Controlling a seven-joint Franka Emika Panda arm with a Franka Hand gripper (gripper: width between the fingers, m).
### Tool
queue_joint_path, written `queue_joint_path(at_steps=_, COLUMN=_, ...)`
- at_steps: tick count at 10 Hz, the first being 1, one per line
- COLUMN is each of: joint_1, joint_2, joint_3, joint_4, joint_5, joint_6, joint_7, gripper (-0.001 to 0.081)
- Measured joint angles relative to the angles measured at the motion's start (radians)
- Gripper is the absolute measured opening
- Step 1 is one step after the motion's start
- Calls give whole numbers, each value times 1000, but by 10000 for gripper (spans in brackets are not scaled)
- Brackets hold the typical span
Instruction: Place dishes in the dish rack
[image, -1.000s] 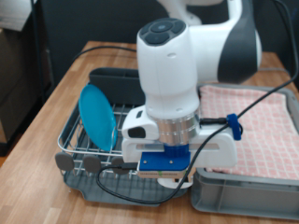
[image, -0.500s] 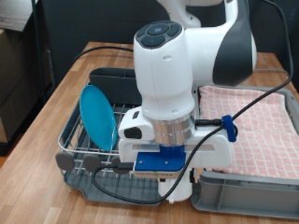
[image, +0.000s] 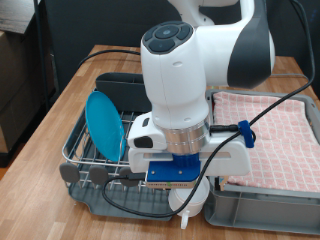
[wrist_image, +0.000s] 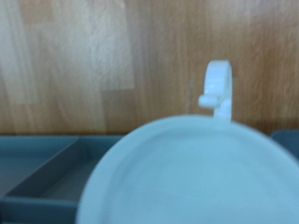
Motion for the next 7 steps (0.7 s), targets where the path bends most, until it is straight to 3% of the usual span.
queue_joint_path(at_steps=3, joint_1=0, joint_2=-6, joint_3=1, joint_4=64, joint_5=0, joint_6=-112, joint_7=9, gripper=803)
queue_joint_path(at_steps=7, joint_1=17, joint_2=-50, joint_3=-7, joint_4=117, joint_5=-25, joint_6=-180, joint_7=68, gripper=803)
